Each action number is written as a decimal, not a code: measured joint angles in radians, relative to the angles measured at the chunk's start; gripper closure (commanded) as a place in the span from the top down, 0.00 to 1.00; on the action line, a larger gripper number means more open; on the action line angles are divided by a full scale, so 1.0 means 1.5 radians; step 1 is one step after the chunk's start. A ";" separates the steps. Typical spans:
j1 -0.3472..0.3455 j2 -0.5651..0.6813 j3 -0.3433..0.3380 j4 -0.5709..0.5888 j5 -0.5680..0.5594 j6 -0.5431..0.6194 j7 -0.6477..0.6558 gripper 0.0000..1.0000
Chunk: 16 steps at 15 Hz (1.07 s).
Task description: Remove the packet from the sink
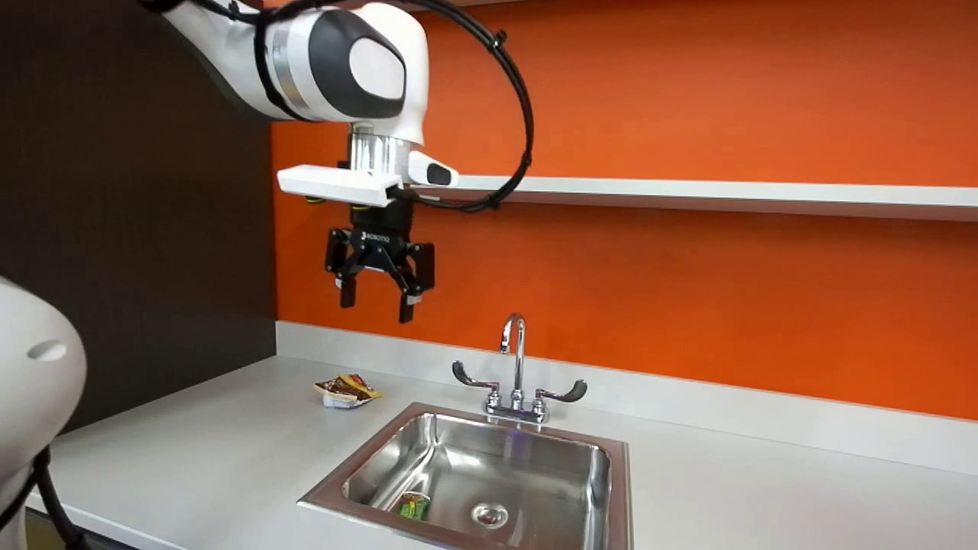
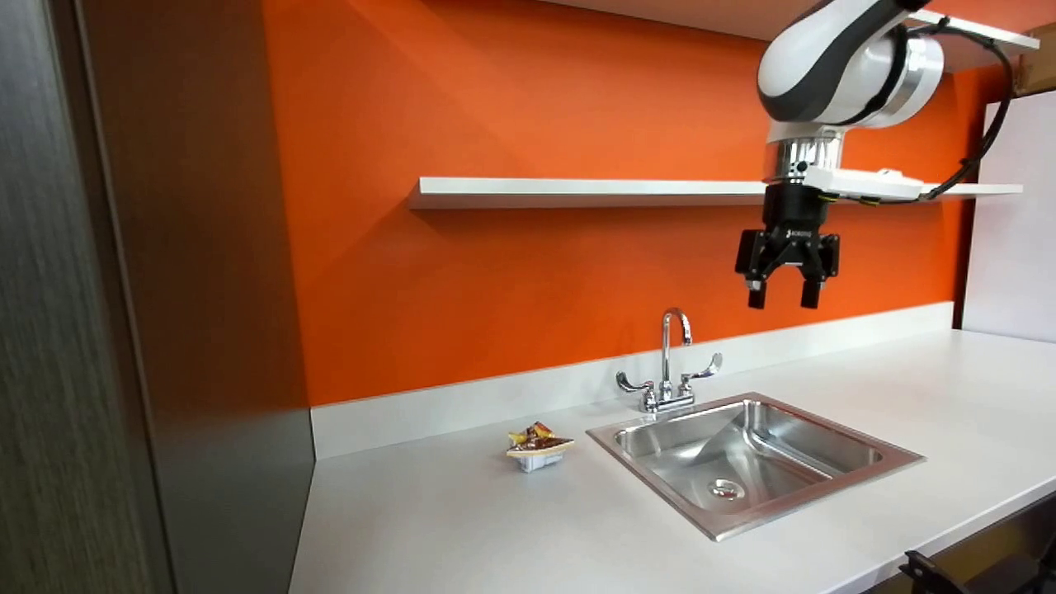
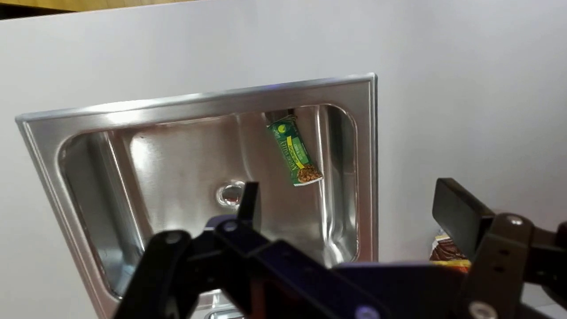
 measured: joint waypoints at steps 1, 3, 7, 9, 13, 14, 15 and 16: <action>-0.002 0.025 -0.003 0.000 0.000 0.022 -0.008 1.00; -0.005 0.076 -0.008 0.001 0.000 0.063 -0.022 1.00; -0.010 0.181 -0.011 0.012 0.000 0.141 -0.041 1.00; -0.011 0.236 -0.011 0.026 0.001 0.174 -0.047 1.00; -0.012 0.341 -0.010 0.066 0.004 0.223 -0.057 1.00; -0.012 0.367 -0.008 0.078 0.005 0.233 -0.058 1.00; -0.012 0.390 -0.005 0.090 0.005 0.239 -0.059 1.00; -0.012 0.413 0.000 0.103 0.005 0.243 -0.059 1.00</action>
